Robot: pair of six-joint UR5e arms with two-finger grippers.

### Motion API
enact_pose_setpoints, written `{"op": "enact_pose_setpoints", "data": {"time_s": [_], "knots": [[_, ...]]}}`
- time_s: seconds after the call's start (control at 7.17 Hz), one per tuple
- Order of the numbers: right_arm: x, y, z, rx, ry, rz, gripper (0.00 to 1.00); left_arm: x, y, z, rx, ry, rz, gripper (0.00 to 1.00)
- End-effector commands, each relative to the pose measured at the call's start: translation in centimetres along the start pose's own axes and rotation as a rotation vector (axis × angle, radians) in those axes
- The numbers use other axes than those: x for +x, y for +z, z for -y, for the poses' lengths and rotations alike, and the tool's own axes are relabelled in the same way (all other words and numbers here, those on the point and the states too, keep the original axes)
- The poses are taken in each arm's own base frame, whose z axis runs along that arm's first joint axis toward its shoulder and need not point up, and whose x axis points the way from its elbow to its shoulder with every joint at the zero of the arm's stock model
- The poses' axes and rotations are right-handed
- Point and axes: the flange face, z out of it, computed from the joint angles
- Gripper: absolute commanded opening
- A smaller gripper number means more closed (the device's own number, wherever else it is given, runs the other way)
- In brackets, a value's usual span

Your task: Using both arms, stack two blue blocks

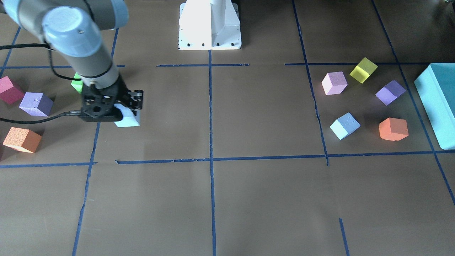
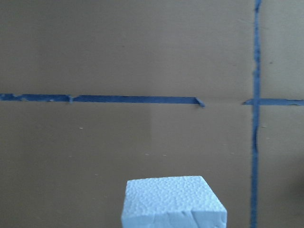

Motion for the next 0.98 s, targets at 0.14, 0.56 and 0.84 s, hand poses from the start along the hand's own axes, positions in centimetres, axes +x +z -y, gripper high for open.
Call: {"op": "enact_pose_setpoints", "data": {"time_s": [0.14,0.56,0.84], "knots": [[-14.6,7.1,0.6,0.0,0.094,0.01,0.01,-0.4,0.4,-0.2,-0.009,-0.006,0.0,1.0],[-17.1,8.3,-0.7,-0.009,0.075,-0.004,0.03,-0.9,1.1,-0.3,-0.019,-0.01,-0.001,1.0],[-18.5,9.8,-1.2,-0.008,0.138,0.033,0.04,-0.9,1.0,-0.4,-0.018,-0.011,-0.001,1.0]]}}
